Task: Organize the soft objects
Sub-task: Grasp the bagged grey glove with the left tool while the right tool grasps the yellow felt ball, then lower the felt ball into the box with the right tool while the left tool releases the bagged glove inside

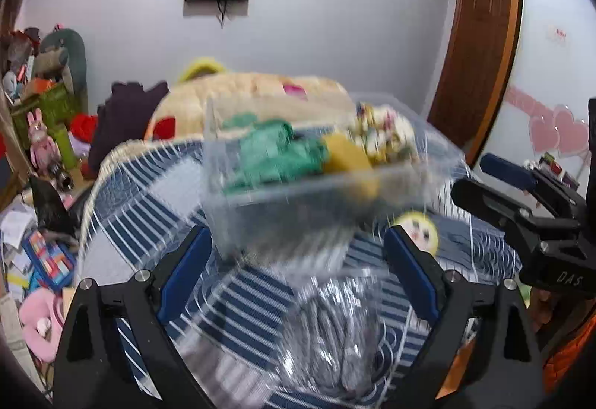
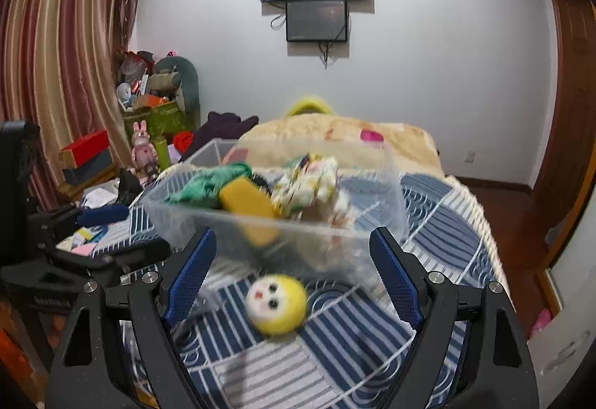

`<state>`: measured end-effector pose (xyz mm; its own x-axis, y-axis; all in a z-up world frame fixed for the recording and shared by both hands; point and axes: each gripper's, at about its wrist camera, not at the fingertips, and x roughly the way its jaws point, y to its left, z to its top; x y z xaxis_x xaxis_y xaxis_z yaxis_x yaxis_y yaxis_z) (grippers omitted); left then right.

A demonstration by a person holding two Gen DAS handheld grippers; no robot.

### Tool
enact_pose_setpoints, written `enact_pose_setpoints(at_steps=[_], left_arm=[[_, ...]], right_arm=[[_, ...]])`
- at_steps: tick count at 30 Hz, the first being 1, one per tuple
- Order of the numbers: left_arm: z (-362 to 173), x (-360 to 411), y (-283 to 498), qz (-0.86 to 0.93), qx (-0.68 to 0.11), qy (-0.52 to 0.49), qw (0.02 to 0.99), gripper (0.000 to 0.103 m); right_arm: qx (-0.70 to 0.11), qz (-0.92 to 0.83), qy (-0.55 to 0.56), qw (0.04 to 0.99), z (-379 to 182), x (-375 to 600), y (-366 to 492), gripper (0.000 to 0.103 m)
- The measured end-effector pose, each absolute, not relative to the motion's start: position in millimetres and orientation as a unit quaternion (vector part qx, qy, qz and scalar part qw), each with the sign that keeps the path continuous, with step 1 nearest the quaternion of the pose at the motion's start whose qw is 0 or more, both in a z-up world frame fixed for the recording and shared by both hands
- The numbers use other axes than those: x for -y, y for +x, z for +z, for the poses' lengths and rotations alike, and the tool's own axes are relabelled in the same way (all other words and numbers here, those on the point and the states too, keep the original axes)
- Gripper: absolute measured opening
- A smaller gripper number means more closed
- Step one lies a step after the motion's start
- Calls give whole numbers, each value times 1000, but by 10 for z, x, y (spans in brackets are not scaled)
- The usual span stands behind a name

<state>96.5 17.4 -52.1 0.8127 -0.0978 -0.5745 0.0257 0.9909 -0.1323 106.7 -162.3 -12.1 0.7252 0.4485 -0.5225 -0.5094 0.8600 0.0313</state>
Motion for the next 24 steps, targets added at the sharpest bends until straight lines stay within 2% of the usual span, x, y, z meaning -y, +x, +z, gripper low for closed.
enact_pose_setpoints(at_steps=[10, 13, 15, 18, 20, 23, 24], left_arm=[[-1016, -8, 875, -51, -360, -65, 929, 95], [-1087, 50, 852, -49, -361, -57, 930, 92], [-1097, 81, 805, -42, -350, -47, 934, 87], [-1094, 100, 768, -50, -342, -41, 937, 74], [-1086, 117, 743, -55, -338, -35, 939, 58], [-1067, 124, 742, -54, -335, -28, 940, 40], [-1058, 113, 736, -55, -334, -30, 941, 37]], right_arm=[[-314, 261, -51, 911, -449, 1630, 1085, 82], [-332, 269, -47, 903, -555, 1594, 1116, 77], [-340, 273, -48, 899, -590, 1564, 1117, 72], [-353, 281, -44, 892, -642, 1538, 1146, 57], [-361, 285, -41, 887, -677, 1528, 1160, 43], [-361, 290, -36, 886, -699, 1548, 1155, 41], [-358, 291, -37, 887, -687, 1555, 1133, 40]])
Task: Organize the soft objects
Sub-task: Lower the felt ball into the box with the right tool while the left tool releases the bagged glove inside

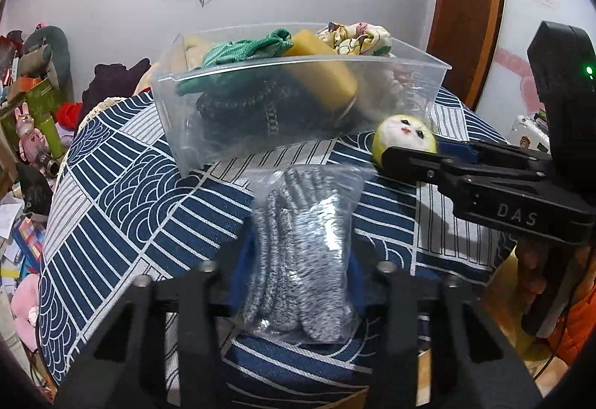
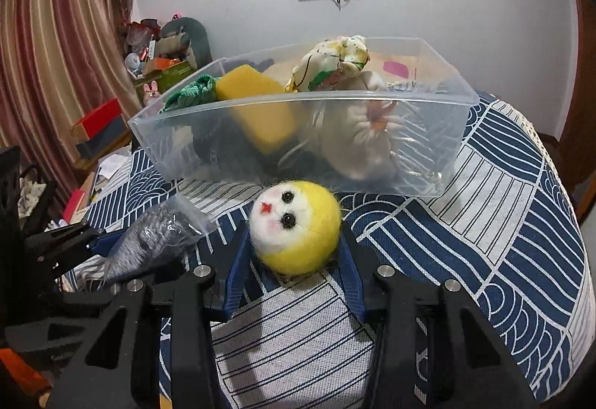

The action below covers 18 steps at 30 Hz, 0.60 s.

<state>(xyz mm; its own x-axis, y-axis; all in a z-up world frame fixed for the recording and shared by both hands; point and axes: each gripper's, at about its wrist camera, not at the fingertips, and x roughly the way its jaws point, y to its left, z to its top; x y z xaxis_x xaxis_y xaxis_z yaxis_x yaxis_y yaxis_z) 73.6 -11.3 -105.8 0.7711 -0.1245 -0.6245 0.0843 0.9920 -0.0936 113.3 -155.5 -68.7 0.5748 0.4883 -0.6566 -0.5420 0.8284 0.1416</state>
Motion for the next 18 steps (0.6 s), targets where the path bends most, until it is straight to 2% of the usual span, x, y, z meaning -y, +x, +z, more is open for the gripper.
enact_pose_setpoints(at_steps=[4, 18], left_arm=[[-970, 35, 726, -60, -327, -46, 942, 32], [-180, -225, 754, -38, -236, -61, 969, 32]], right_arm=[[-345, 292, -46, 891, -619, 1587, 1074, 40], [-268, 277, -44, 922, -105, 1747, 987, 40]])
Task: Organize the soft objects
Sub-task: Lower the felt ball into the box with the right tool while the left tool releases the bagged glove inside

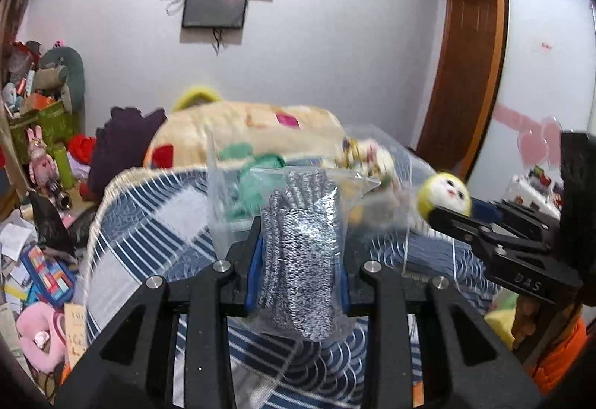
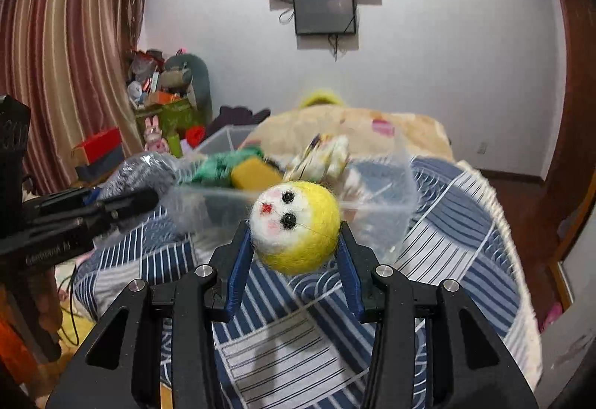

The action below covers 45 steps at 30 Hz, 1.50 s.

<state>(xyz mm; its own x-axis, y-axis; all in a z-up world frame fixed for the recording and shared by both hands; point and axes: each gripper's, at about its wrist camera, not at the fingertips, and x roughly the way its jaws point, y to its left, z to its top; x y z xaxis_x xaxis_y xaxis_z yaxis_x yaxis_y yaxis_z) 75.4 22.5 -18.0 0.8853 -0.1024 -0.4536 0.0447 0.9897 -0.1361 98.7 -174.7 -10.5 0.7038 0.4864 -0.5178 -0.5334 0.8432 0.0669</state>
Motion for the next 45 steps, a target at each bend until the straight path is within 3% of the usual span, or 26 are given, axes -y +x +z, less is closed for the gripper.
enact_pose_setpoints(at_steps=[11, 28, 30, 33, 37, 45], left_arm=[[119, -336, 1118, -35, -210, -81, 974, 32], [-343, -388, 1833, -22, -282, -84, 955, 32], [-358, -380, 1844, -21, -284, -79, 955, 34], [-379, -387, 1834, -21, -289, -79, 954, 47], [-380, -421, 1759, -18, -281, -91, 955, 61], [-344, -388, 1528, -22, -271, -76, 959, 67]], right_arm=[[-242, 221, -37, 944, 127, 1841, 1342, 40], [-301, 210, -45, 929, -155, 1696, 1631, 41], [-299, 208, -51, 930, -151, 1685, 1617, 41], [-303, 209, -57, 928, -147, 1663, 1604, 44], [-299, 218, -58, 927, -130, 1661, 1560, 60], [-294, 225, -56, 927, -100, 1706, 1510, 70]])
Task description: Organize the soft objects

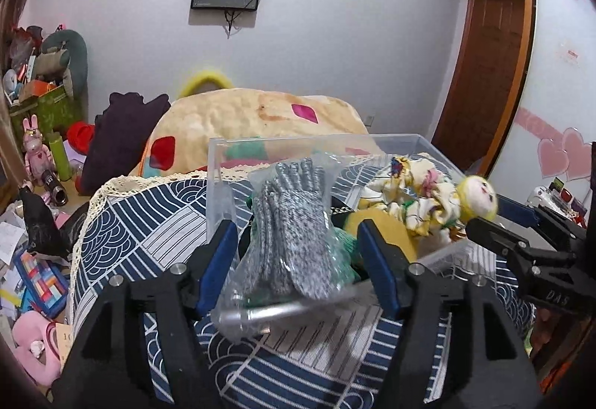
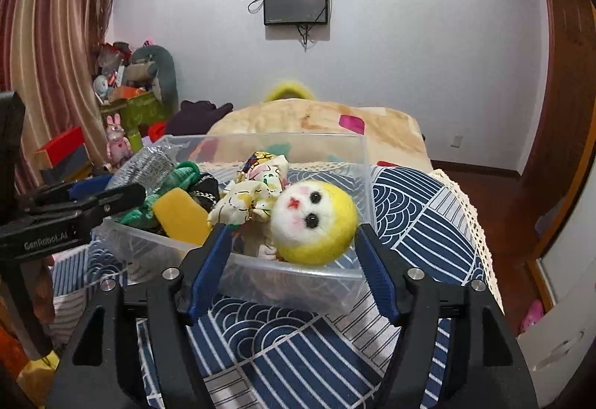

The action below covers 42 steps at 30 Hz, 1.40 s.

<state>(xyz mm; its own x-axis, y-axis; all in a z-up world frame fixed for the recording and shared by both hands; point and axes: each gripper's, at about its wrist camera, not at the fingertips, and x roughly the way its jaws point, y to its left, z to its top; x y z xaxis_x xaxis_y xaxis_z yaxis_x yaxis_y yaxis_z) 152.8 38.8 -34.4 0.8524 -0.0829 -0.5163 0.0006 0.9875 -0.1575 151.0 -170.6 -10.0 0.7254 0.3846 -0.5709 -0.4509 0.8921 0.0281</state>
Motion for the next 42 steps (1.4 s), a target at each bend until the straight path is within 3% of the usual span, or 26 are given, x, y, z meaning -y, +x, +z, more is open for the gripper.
enact_pose_setpoints(at_steps=[2, 18, 24, 28, 31, 42], left_arm=[[-303, -384, 1445, -27, -265, -78, 961, 68], [322, -231, 688, -27, -155, -58, 986, 75], [406, -85, 428, -15, -120, -28, 992, 86], [405, -5, 291, -15, -106, -19, 994, 99], [386, 35, 217, -11, -99, -15, 995, 102], [300, 65, 167, -12, -101, -21, 995, 103]], right_arm=[[-290, 230, -43, 928, -62, 1747, 1474, 82], [-191, 261, -34, 946, 477, 1810, 957, 82], [-167, 273, -25, 947, 561, 1826, 784, 83], [-157, 274, -28, 949, 559, 1814, 737, 93], [-149, 266, -30, 952, 539, 1797, 692, 102], [-153, 264, -27, 952, 452, 1826, 607, 103]])
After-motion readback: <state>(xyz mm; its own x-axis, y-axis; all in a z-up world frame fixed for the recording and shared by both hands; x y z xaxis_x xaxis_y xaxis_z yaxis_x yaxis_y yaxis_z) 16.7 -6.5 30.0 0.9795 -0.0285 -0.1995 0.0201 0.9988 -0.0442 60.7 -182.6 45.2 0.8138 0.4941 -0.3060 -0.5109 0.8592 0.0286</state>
